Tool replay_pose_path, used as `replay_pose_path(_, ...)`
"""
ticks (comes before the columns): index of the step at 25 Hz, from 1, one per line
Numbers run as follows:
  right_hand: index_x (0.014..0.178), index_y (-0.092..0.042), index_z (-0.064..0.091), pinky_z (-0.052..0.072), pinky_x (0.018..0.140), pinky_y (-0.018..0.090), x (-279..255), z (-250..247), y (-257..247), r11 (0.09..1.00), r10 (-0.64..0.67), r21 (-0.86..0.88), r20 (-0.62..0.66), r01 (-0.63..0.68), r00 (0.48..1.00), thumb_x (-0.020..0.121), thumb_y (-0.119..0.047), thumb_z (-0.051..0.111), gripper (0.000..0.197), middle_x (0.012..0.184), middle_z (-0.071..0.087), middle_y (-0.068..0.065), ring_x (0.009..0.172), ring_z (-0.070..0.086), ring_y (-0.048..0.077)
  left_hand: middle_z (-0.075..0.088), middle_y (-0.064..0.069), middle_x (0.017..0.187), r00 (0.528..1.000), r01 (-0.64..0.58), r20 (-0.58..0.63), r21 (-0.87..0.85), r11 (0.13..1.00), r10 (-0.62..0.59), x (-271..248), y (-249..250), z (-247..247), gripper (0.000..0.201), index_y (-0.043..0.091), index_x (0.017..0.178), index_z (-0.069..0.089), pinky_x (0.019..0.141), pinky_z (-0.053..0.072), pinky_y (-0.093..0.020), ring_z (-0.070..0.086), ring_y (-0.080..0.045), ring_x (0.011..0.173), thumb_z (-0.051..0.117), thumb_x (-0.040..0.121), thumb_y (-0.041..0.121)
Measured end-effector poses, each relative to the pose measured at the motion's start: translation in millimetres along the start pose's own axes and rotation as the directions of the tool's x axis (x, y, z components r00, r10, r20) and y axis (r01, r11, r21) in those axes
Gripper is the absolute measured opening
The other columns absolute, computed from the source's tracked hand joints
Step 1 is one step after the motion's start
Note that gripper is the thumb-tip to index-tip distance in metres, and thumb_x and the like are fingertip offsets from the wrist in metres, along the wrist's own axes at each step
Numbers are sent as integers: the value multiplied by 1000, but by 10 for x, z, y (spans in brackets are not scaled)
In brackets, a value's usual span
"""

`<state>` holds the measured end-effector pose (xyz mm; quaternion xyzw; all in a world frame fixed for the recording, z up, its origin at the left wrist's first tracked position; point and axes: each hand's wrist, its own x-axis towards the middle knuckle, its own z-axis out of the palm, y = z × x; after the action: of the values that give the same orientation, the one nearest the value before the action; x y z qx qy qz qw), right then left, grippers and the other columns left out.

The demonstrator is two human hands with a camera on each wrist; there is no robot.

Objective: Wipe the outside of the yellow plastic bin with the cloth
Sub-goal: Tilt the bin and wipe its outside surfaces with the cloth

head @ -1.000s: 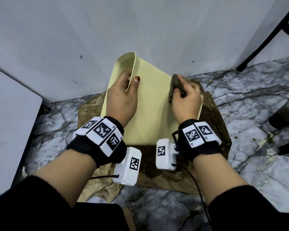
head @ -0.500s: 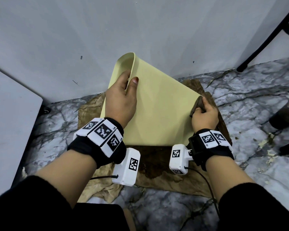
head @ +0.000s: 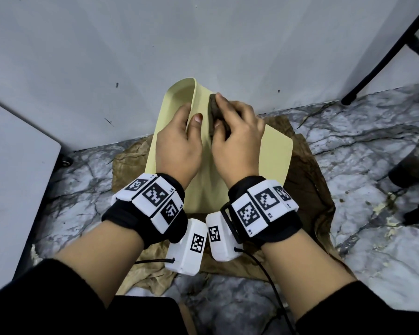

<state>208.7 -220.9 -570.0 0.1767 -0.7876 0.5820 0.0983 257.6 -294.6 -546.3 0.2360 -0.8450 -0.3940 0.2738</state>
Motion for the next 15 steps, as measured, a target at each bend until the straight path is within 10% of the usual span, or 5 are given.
replay_pose_path(9,122,-28,54,19,84,9,75,-274,544,971,238,-19,-36,-239,970,87,-7,47,41,127,51,6,115,38,30,56,11,81,999,41,34,-36,999,-40,17,52,29,38,13,126,51,87,47,-32,55,-7,79,43,93,30)
replay_pose_path(15,124,-26,53,21,91,10,6,-453,1111,868,494,-14,-99,-497,864,88,-5,46,42,131,50,7,120,40,32,57,3,85,999,39,38,-34,999,-38,22,98,16,36,18,120,55,86,49,-41,59,-22,84,42,91,33)
